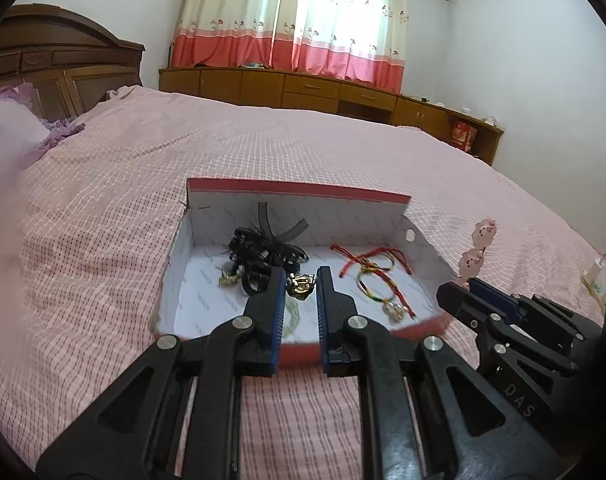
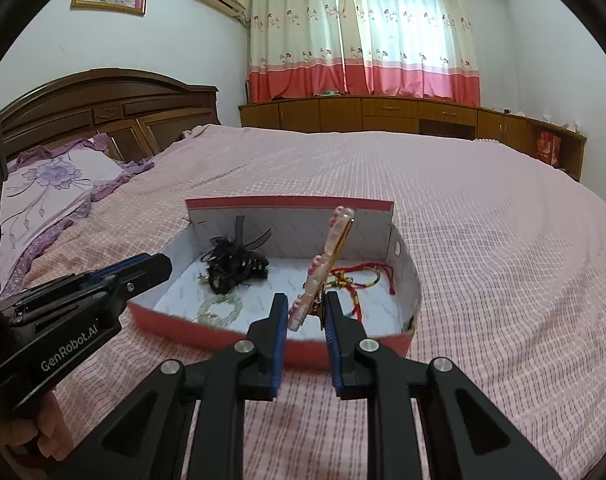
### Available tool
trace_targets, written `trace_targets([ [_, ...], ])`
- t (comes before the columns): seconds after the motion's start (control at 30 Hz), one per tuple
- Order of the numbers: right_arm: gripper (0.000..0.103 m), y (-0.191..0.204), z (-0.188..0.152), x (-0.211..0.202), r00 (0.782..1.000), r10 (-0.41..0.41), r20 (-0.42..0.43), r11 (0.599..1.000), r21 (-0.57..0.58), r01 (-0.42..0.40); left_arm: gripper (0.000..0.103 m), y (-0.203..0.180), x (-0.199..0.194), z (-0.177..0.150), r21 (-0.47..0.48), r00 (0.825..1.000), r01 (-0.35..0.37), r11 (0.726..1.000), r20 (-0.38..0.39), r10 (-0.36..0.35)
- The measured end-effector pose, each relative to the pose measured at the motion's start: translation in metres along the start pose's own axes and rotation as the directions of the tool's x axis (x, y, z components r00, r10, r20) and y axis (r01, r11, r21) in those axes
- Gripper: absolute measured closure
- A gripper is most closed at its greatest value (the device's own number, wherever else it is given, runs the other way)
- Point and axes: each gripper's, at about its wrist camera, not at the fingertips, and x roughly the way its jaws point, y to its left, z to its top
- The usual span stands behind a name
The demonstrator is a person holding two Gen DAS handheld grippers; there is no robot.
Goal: Organize jewelry
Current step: 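Lift and carry the gold charm and pink bracelet over the shoebox, then lower both items into the shoebox and open both grippers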
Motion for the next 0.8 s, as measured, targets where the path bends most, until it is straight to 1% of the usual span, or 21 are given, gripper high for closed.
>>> trace_targets([
  [0.23, 0.083, -0.008, 0.007, 0.031, 1.000, -0.025, -0.008, 1.000, 0.004, 0.025, 0.096, 0.001, 0.029, 0.005, 0.017, 0.999, -0.042, 0.999, 0.008, 0.042],
  [0.37, 0.083, -0.011, 0.009, 0.047, 0.999, -0.041, -0.016, 0.999, 0.003, 0.041, 0.096, 0.005, 0.043, 0.003, 0.006, 0.999, -0.053, 0.999, -0.009, 0.053],
  [0.53, 0.083, -0.015, 0.008, 0.066, 0.998, -0.041, -0.046, 0.999, 0.010, 0.041, 0.096, 0.010, 0.056, 0.001, -0.015, 0.998, -0.057, 0.998, -0.030, 0.057],
  [0.67, 0.082, -0.016, 0.006, 0.079, 0.996, -0.021, -0.090, 1.000, 0.011, 0.022, 0.095, 0.012, 0.067, 0.002, -0.024, 0.997, -0.055, 0.998, -0.063, 0.053],
  [0.73, 0.081, -0.016, 0.005, 0.083, 0.994, -0.016, -0.106, 1.000, 0.012, 0.017, 0.093, 0.013, 0.071, 0.001, -0.027, 0.995, -0.056, 0.998, -0.081, 0.054],
  [0.8, 0.068, -0.017, 0.005, 0.086, 0.993, -0.007, -0.117, 1.000, 0.018, 0.009, 0.082, 0.014, 0.074, 0.000, -0.030, 0.994, -0.061, 0.998, -0.095, 0.058],
])
